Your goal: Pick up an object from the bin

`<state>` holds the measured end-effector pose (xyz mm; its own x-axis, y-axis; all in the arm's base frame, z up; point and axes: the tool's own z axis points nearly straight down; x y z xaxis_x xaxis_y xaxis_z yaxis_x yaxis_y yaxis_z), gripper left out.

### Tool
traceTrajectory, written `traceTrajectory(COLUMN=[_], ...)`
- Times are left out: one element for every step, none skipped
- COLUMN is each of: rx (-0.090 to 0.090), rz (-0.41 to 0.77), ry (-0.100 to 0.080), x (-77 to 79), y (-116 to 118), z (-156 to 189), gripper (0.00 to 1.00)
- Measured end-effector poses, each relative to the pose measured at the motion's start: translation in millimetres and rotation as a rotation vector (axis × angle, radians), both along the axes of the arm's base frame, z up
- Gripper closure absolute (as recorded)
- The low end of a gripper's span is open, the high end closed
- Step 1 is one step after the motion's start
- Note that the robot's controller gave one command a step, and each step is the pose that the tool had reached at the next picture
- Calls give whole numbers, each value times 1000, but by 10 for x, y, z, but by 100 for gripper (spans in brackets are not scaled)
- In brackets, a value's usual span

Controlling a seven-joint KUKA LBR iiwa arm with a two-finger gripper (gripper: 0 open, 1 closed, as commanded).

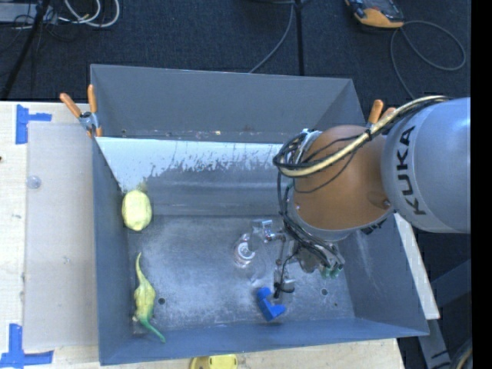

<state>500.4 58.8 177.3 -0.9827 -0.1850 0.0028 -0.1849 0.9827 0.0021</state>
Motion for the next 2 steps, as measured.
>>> traceTrajectory(rx=[-1,0], rz=[193,338], ry=[2,1], x=[-182,-138], y=[-193,-273], z=[-305,-745], gripper=[0,0])
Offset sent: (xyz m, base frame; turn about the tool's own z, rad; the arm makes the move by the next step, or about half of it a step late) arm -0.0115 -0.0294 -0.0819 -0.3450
